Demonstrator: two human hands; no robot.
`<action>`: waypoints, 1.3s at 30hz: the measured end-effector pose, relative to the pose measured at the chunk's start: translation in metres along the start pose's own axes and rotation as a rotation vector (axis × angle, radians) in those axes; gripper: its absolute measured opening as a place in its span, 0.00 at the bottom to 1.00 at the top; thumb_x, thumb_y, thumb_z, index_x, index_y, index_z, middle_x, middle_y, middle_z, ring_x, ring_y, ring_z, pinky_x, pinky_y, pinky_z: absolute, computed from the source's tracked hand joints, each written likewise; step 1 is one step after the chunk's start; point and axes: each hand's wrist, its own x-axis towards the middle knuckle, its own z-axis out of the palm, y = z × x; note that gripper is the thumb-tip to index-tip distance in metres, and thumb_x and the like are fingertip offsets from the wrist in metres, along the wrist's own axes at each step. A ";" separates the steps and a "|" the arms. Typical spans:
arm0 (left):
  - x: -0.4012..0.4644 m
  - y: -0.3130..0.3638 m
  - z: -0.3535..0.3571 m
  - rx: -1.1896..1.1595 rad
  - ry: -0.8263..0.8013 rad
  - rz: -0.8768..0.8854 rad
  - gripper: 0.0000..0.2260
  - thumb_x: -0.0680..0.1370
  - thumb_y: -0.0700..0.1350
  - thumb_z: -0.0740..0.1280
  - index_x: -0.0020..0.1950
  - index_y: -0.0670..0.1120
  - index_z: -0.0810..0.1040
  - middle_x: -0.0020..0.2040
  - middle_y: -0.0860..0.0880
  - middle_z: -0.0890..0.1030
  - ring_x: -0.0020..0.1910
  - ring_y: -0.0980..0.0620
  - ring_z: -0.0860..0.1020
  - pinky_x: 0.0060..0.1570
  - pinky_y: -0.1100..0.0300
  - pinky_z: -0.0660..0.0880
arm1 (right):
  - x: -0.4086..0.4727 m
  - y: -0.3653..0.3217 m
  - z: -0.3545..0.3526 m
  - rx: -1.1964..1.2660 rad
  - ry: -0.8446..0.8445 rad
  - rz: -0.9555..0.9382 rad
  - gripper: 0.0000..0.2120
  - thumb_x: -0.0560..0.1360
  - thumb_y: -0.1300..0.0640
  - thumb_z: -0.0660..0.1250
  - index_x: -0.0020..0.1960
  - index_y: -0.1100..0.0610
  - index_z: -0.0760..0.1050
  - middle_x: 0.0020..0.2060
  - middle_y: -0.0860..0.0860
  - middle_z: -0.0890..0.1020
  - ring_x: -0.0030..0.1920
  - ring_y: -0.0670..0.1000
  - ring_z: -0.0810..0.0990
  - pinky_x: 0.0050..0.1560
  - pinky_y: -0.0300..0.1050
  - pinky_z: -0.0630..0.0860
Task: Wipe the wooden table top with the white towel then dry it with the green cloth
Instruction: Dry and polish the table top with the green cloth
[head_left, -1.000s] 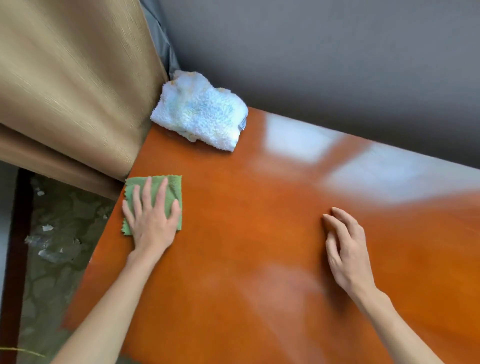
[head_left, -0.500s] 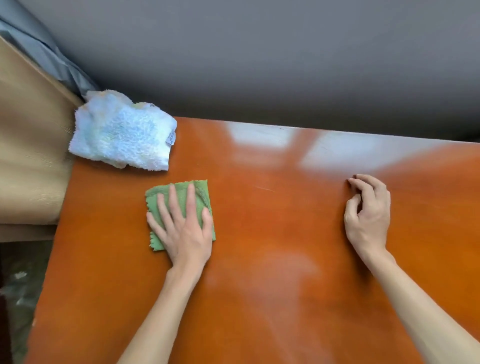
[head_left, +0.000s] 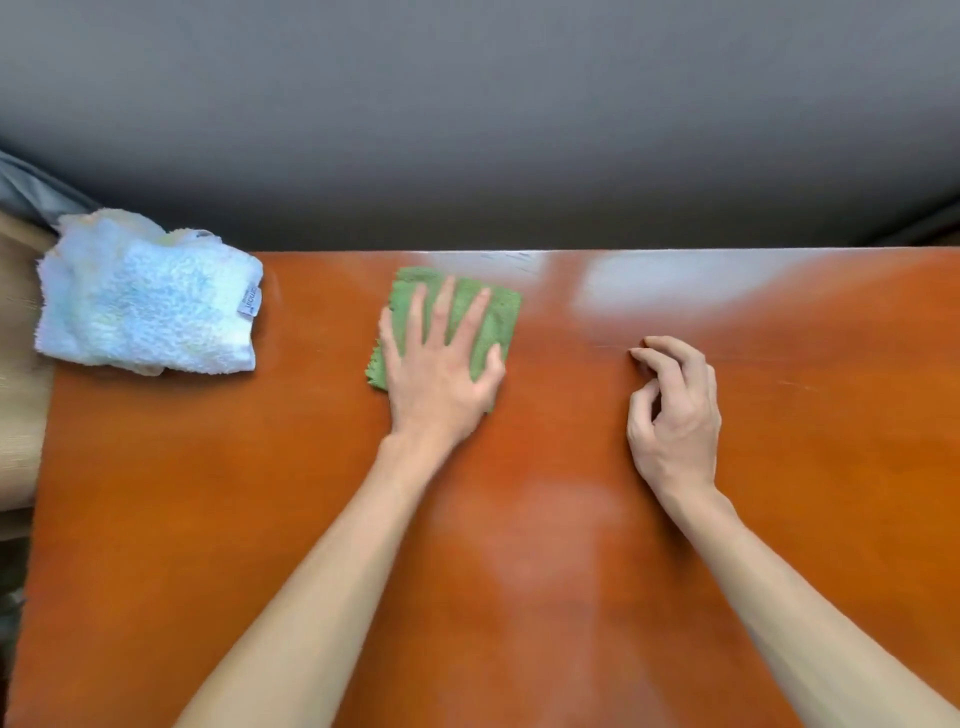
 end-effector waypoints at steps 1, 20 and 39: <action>0.012 -0.027 -0.007 -0.004 0.000 -0.114 0.28 0.78 0.59 0.53 0.79 0.57 0.60 0.81 0.47 0.57 0.80 0.43 0.54 0.75 0.36 0.47 | 0.000 0.000 -0.001 -0.001 -0.004 0.004 0.17 0.73 0.64 0.58 0.60 0.58 0.76 0.61 0.52 0.76 0.56 0.55 0.74 0.53 0.46 0.73; 0.006 0.114 0.017 0.026 -0.025 0.044 0.27 0.80 0.58 0.51 0.80 0.56 0.57 0.81 0.44 0.55 0.80 0.40 0.52 0.75 0.33 0.47 | 0.001 -0.005 0.001 -0.031 -0.016 0.029 0.18 0.71 0.67 0.61 0.59 0.59 0.76 0.60 0.53 0.77 0.55 0.55 0.74 0.53 0.47 0.73; -0.042 -0.031 -0.005 -0.042 0.061 -0.372 0.27 0.81 0.59 0.47 0.80 0.55 0.55 0.82 0.46 0.52 0.80 0.41 0.48 0.76 0.37 0.45 | 0.001 -0.003 -0.003 -0.033 -0.052 0.028 0.19 0.72 0.67 0.61 0.61 0.58 0.76 0.61 0.52 0.76 0.57 0.53 0.74 0.55 0.47 0.73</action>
